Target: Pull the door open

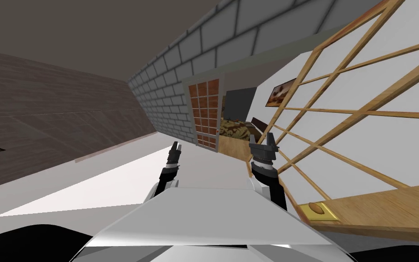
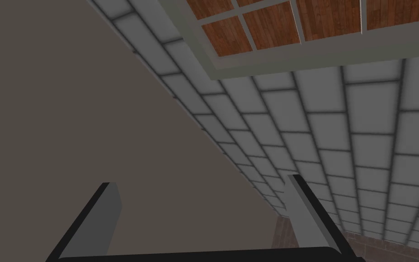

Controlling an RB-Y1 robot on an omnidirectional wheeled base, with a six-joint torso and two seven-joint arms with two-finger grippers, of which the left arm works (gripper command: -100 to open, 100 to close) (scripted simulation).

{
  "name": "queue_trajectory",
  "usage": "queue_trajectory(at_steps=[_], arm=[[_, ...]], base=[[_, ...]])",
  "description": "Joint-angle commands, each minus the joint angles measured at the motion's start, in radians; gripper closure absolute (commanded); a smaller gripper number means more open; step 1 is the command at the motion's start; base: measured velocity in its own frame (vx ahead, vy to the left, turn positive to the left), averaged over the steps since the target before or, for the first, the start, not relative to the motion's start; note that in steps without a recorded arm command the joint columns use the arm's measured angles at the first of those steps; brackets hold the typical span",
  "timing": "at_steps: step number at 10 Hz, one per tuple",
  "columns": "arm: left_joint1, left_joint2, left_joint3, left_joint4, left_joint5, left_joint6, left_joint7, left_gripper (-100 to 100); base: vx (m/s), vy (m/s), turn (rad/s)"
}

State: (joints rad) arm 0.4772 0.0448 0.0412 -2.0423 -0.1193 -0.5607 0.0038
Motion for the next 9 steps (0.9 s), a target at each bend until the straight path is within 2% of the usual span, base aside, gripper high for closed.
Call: queue_trajectory(at_steps=[1, 9], arm=[[-0.008, 0.006, 0.005, 0.026, -0.003, -0.007, -0.030, -100], [-0.047, 0.030, 0.027, 0.173, -0.024, -0.046, -0.183, -100]], base=[[0.085, -0.039, -0.056], [0.099, -0.039, -0.069]])
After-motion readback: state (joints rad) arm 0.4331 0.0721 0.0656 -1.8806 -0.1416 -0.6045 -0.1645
